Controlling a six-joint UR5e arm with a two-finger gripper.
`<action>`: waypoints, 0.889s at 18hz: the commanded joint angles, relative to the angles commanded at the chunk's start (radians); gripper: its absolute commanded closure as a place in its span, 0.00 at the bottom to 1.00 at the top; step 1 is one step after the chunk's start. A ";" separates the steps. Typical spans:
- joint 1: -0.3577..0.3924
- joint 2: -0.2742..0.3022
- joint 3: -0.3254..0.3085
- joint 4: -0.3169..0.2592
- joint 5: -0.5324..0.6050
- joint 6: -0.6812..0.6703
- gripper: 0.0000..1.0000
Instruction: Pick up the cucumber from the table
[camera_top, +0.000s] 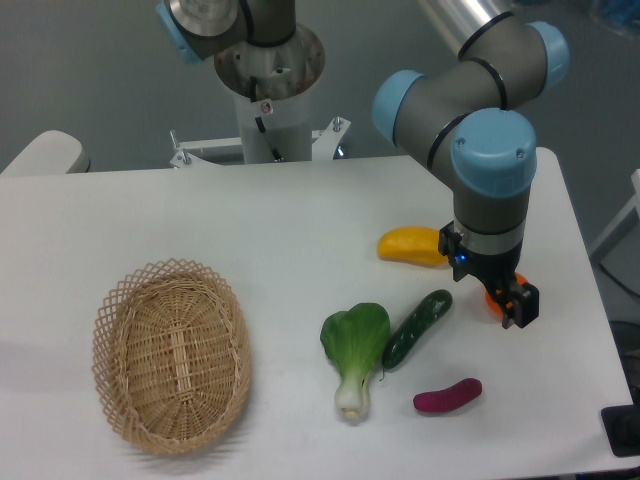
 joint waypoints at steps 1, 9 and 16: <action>0.002 0.000 0.002 0.000 0.000 0.000 0.00; 0.009 -0.015 -0.014 0.003 -0.005 -0.014 0.00; 0.020 -0.052 -0.017 0.011 -0.006 -0.012 0.00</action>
